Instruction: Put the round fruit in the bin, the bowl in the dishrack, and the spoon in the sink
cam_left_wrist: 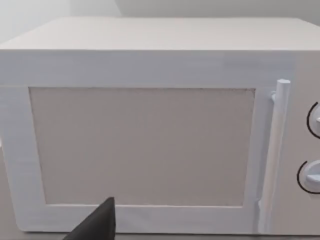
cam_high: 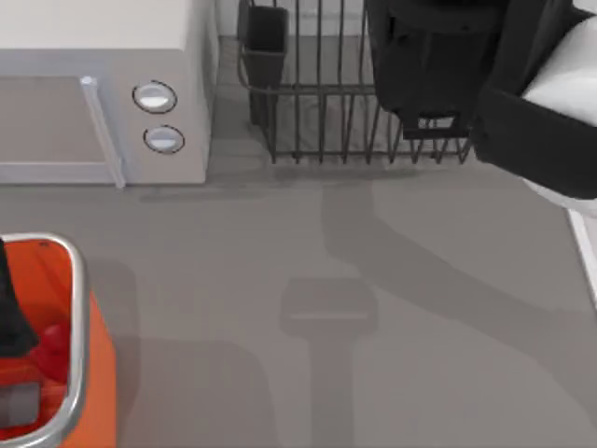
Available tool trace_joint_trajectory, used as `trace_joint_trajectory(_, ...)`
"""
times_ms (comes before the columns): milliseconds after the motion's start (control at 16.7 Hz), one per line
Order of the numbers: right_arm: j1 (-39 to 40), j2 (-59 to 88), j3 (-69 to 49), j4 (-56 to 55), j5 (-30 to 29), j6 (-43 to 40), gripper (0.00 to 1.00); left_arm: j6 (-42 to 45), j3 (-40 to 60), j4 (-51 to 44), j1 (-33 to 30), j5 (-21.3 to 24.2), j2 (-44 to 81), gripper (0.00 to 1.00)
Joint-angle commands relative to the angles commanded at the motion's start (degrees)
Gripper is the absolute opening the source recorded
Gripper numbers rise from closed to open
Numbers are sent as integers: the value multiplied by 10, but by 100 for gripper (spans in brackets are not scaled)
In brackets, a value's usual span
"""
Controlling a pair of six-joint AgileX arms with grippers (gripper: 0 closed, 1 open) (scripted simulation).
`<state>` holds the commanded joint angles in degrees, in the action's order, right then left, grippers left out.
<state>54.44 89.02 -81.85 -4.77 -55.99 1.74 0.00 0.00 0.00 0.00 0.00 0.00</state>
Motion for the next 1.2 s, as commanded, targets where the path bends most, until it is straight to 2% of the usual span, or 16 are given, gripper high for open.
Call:
trace_joint_trajectory(540,-150,247,41,-318,146,-6,0,0,0,0,0,0,0,100)
trace_joint_trajectory(720,-182,281,54,-353,178,-7,0,0,0,0,0,0,0,100)
trace_joint_trajectory(960,-182,281,55,-354,179,-7,0,0,0,0,0,0,0,100)
trace_joint_trajectory(1200,-182,281,55,-354,179,-7,30,0,0,0,0,0,0,100)
